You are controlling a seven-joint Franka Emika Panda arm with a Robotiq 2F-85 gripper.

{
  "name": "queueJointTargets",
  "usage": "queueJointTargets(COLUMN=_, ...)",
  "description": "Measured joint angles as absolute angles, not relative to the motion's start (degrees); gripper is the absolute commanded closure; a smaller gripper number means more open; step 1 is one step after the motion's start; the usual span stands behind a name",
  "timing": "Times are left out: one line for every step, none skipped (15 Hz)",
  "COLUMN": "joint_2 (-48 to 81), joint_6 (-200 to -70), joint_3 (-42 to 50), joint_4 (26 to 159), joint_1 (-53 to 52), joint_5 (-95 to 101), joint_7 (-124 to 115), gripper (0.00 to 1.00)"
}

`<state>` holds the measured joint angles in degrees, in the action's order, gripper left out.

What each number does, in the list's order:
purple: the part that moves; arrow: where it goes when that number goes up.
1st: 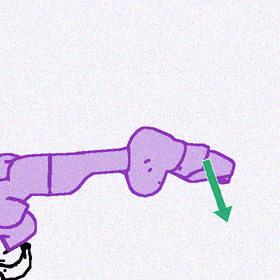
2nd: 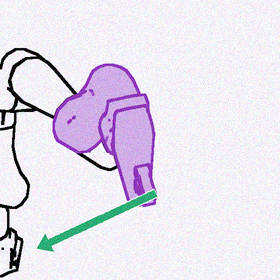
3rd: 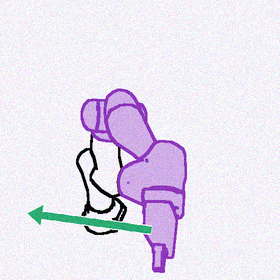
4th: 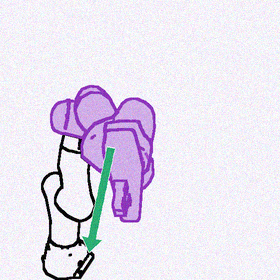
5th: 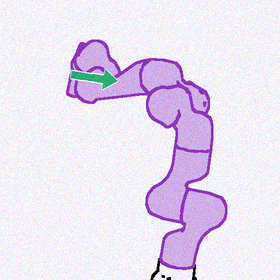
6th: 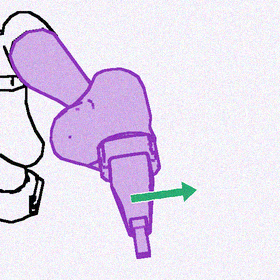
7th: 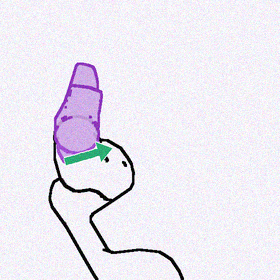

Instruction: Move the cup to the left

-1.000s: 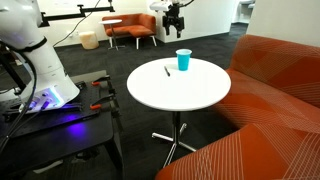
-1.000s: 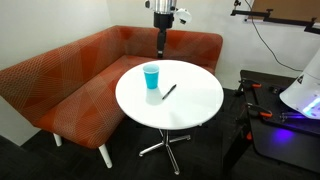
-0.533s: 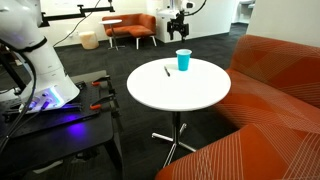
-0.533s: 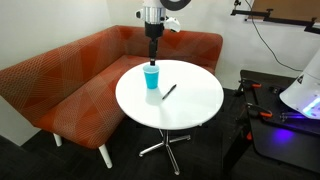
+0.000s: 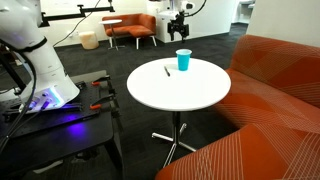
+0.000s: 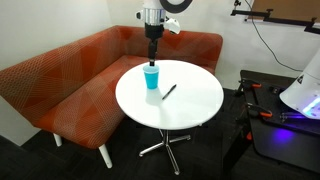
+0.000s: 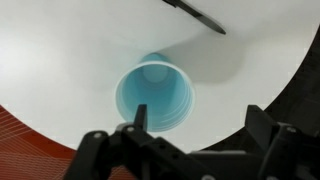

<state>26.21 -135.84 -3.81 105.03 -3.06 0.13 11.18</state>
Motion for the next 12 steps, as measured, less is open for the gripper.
queueJointTargets(joint_2=26.0, joint_6=-137.2, joint_3=-3.4, joint_4=105.5, joint_1=-3.6, joint_5=2.0, joint_7=9.3, gripper=0.00)
queueJointTargets(joint_2=25.8, joint_6=-138.4, joint_3=-3.0, joint_4=105.8, joint_1=-4.2, joint_5=3.9, joint_7=7.4, gripper=0.00)
queueJointTargets(joint_2=25.8, joint_6=-139.4, joint_3=-2.7, joint_4=106.0, joint_1=-4.8, joint_5=5.7, joint_7=5.9, gripper=0.00)
queueJointTargets(joint_2=25.8, joint_6=-139.8, joint_3=-2.5, joint_4=106.1, joint_1=-5.3, joint_5=7.1, joint_7=4.7, gripper=0.00)
queueJointTargets(joint_2=25.8, joint_6=-140.0, joint_3=-2.3, joint_4=106.1, joint_1=-5.6, joint_5=8.1, joint_7=3.9, gripper=0.00)
queueJointTargets(joint_2=25.8, joint_6=-140.1, joint_3=-2.2, joint_4=106.1, joint_1=-5.9, joint_5=8.7, joint_7=3.6, gripper=0.00)
queueJointTargets(joint_2=25.8, joint_6=-140.1, joint_3=-2.2, joint_4=106.1, joint_1=-5.9, joint_5=9.0, joint_7=3.3, gripper=0.00)
queueJointTargets(joint_2=25.9, joint_6=-140.1, joint_3=-2.2, joint_4=106.1, joint_1=-5.9, joint_5=9.0, joint_7=3.3, gripper=0.00)
queueJointTargets(joint_2=26.0, joint_6=-140.1, joint_3=-2.2, joint_4=106.1, joint_1=-5.9, joint_5=9.0, joint_7=3.3, gripper=0.00)
queueJointTargets(joint_2=26.1, joint_6=-140.1, joint_3=-2.2, joint_4=106.1, joint_1=-5.9, joint_5=9.0, joint_7=3.3, gripper=0.00)
queueJointTargets(joint_2=26.3, joint_6=-140.1, joint_3=-2.2, joint_4=106.1, joint_1=-5.8, joint_5=8.6, joint_7=3.3, gripper=0.00)
queueJointTargets(joint_2=26.5, joint_6=-140.1, joint_3=-2.3, joint_4=106.1, joint_1=-5.6, joint_5=8.2, joint_7=3.3, gripper=0.00)
